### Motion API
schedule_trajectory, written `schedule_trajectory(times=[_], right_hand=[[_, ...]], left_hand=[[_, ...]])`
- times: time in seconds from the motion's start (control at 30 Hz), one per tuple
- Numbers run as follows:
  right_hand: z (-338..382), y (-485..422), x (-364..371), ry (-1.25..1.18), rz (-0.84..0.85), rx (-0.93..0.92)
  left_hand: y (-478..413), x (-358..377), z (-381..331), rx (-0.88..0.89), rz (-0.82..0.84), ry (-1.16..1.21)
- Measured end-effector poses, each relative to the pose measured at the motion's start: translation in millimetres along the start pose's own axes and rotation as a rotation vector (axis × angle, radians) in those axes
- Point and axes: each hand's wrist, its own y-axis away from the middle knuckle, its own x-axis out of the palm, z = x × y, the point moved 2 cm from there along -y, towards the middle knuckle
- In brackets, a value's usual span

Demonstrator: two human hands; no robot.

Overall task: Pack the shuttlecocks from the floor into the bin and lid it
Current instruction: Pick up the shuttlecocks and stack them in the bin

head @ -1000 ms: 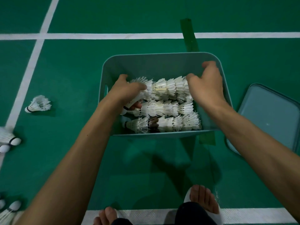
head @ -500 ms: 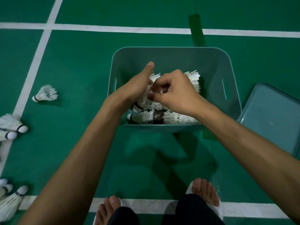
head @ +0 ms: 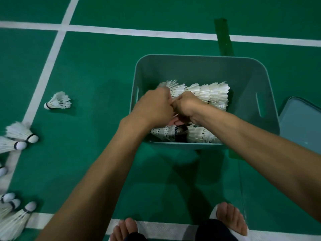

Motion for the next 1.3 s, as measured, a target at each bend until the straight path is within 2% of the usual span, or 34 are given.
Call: schedule_trajectory(times=[0.13,0.23,0.4,0.53,0.93,1.03,1.17,1.23,1.3], right_hand=[[3,-6,5,0.021,0.030,-0.005],[6,-9,0,-0.017,0.051,-0.028],[4,-5,-12,0.199,0.125,-0.085],[0,4,-31,0.295,0.084,-0.139],[-15,48,-75,0.209,-0.136,-0.321],[-11,66,-69,0.143,-0.199,-0.418],[8,96,-34,0.038,-0.182,-0.605],[21,110,-10,-0.011,-0.130,-0.711],[34,123,18,-0.077,-0.056,-0.800]], left_hand=[[5,4,7,-0.039,0.113,-0.223],[2,9,7,-0.009,0.156,-0.283],[-6,12,9,-0.018,0.180,-0.318],[-7,14,10,-0.018,0.167,-0.362],[7,3,-1,0.017,0.056,-0.328],[20,-4,4,0.125,-0.085,-0.238],[55,-20,24,0.289,-0.504,-0.006],[72,-26,47,0.248,-0.677,0.163],[82,-22,78,0.063,-0.814,0.334]])
